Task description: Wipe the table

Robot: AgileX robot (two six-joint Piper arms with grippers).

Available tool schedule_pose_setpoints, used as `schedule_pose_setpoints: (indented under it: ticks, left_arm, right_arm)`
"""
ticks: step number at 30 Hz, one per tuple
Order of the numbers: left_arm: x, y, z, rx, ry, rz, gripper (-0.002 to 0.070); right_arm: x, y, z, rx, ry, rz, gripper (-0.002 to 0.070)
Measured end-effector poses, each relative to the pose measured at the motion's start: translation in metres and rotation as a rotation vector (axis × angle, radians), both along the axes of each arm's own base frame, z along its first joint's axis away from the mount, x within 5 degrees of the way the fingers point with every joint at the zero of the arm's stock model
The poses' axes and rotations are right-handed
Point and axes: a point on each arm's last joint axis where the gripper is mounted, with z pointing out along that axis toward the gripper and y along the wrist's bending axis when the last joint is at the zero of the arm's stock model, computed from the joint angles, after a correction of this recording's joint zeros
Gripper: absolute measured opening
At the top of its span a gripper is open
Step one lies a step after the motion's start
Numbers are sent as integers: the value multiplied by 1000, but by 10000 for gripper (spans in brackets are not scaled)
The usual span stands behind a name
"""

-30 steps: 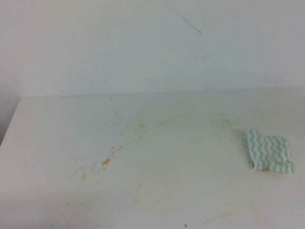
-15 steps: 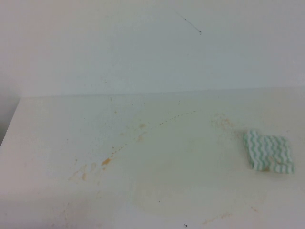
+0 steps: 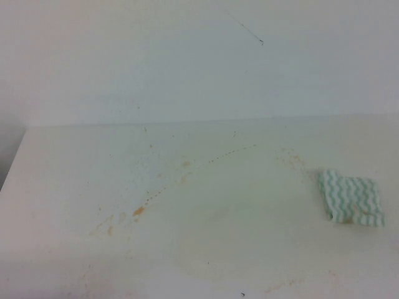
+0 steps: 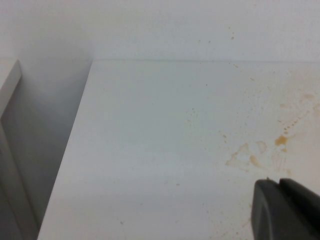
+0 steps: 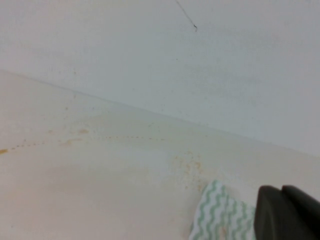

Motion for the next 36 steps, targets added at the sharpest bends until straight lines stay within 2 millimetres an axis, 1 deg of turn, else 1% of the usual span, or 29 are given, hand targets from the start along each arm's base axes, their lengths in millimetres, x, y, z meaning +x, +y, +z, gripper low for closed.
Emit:
schedule_pose_setpoints:
  ticks: [5,9,11,19,23,26,28,33,36]
  left_arm:
    - [0,0,0,0,0,0,-3]
    - [0,0,0,0,0,0,-4]
    - [0,0,0,0,0,0,-3]
    - [0,0,0,0,0,0,-3]
    - [0,0,0,0,0,0,-4]
    - [0,0,0,-2,0,0,-4]
    - [0,0,0,-2,0,0,-4]
    - [0,0,0,-2,0,0,-4]
    - [0,0,0,-2,0,0,-4]
  right_arm:
    - [1,-6,-28,12,-59,-62,0]
    - [-8,-11,-41,18,-95,-90,0]
    - [-12,-15,-47,13,-101,-133,0]
    - [-28,-33,-64,-30,-18,-377,0]
    - [-34,-38,-85,-38,23,-480,0]
    - [-37,-39,-95,-46,94,-510,-1]
    - [-38,-39,-99,-60,128,-511,-1]
    - [-38,-40,-99,-70,131,-511,-1]
    - [-38,-38,-99,-72,130,-473,-1]
